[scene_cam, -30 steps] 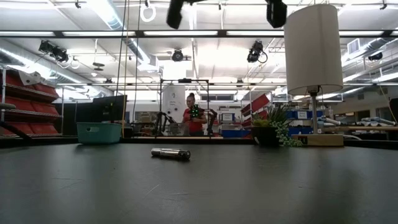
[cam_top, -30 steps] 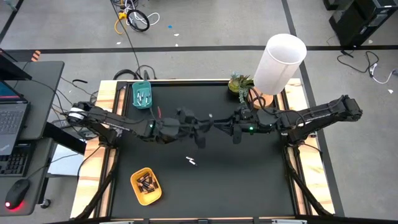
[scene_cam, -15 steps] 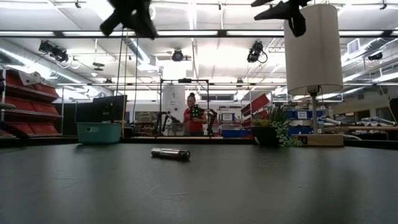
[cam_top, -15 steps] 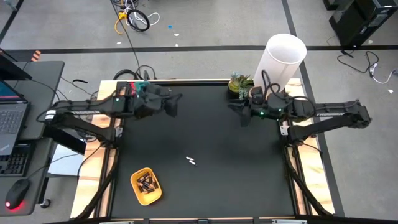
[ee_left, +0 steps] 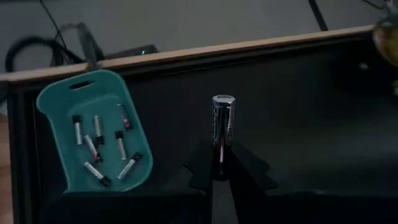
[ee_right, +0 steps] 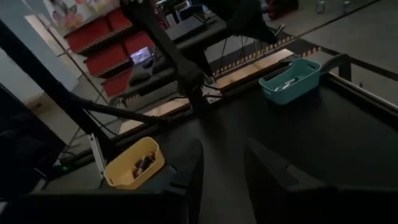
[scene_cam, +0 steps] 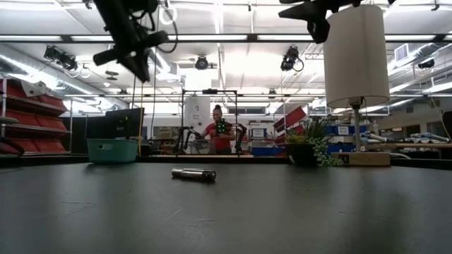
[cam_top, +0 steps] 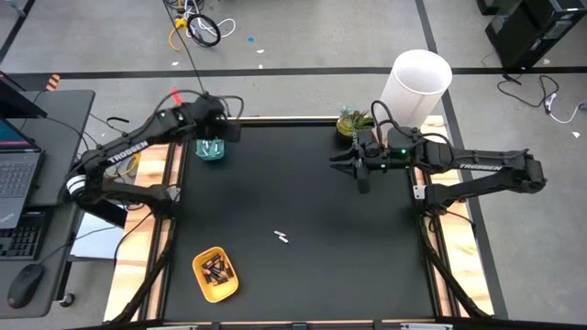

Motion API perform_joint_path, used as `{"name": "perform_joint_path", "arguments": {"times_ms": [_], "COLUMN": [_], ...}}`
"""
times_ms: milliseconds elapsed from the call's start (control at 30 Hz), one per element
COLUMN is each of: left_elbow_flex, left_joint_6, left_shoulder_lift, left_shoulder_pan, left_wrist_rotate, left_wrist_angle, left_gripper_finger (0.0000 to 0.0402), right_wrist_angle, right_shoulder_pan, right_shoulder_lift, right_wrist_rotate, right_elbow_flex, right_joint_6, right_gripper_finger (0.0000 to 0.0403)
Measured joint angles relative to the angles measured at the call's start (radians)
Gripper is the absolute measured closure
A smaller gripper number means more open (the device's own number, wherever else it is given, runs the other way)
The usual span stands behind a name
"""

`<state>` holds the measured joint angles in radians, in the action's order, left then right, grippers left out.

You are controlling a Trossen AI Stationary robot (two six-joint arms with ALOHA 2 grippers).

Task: Sort batteries
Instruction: Put the silver battery into the blue bin

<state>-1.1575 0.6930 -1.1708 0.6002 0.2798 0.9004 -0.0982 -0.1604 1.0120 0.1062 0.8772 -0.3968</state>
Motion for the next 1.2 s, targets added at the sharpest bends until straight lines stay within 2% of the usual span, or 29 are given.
{"name": "perform_joint_path", "arguments": {"times_ms": [100, 233, 333, 567, 833, 967, 1200], "left_elbow_flex": [0.035, 0.093, 0.152, 0.274, 0.290, 0.289, 0.288], "left_joint_6": [-0.027, -0.042, -0.069, -0.087, -0.161, -0.168, -0.174], "left_shoulder_lift": [0.000, -0.011, -0.023, -0.098, -0.232, -0.277, -0.333], "left_shoulder_pan": [0.102, 0.210, 0.267, 0.355, 0.444, 0.480, 0.515], "left_wrist_rotate": [-0.071, -0.114, -0.144, -0.206, -0.223, -0.232, -0.233], "left_wrist_angle": [-0.031, -0.047, -0.065, -0.221, -0.296, -0.371, -0.394], "left_gripper_finger": [0.0360, 0.0360, 0.0360, 0.0360, 0.0360, 0.0360, 0.0344], "right_wrist_angle": [0.001, 0.008, 0.034, 0.027, 0.018, 0.012, -0.033], "right_shoulder_pan": [0.000, -0.008, -0.015, -0.005, -0.054, -0.111, -0.175], "right_shoulder_lift": [0.009, 0.010, 0.010, 0.013, 0.017, 0.017, 0.017], "right_wrist_rotate": [0.000, 0.000, 0.000, 0.016, -0.021, -0.029, -0.029], "right_elbow_flex": [0.000, 0.000, 0.000, 0.000, 0.000, 0.000, 0.000], "right_joint_6": [0.026, 0.033, 0.018, 0.011, 0.025, 0.002, -0.006], "right_gripper_finger": [0.0302, 0.0302, 0.0302, 0.0303, 0.0303, 0.0303, 0.0302]}}
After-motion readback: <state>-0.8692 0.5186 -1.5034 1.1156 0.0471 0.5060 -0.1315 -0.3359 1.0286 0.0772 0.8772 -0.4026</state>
